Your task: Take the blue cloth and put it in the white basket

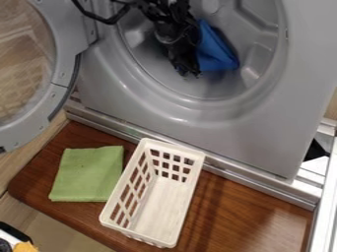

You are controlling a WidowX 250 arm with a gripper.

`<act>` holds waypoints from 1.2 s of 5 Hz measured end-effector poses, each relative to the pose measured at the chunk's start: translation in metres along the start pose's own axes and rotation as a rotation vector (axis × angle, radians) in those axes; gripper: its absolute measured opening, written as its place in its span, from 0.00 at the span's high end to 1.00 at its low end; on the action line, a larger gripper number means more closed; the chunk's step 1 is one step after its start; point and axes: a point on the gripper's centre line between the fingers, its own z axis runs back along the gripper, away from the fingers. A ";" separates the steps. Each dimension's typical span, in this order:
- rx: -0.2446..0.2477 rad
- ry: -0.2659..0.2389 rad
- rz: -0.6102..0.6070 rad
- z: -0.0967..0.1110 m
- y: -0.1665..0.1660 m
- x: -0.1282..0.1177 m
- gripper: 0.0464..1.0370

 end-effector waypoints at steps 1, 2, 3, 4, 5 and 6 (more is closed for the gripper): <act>-0.015 0.003 0.009 -0.001 -0.004 -0.002 0.98; -0.045 0.041 0.028 0.003 -0.008 -0.007 0.98; -0.084 0.108 0.088 0.019 -0.011 -0.016 0.98; -0.118 0.144 0.123 0.039 -0.016 -0.020 0.98; -0.163 0.146 0.129 0.058 -0.027 -0.020 0.98; -0.216 0.140 0.111 0.074 -0.050 -0.031 0.98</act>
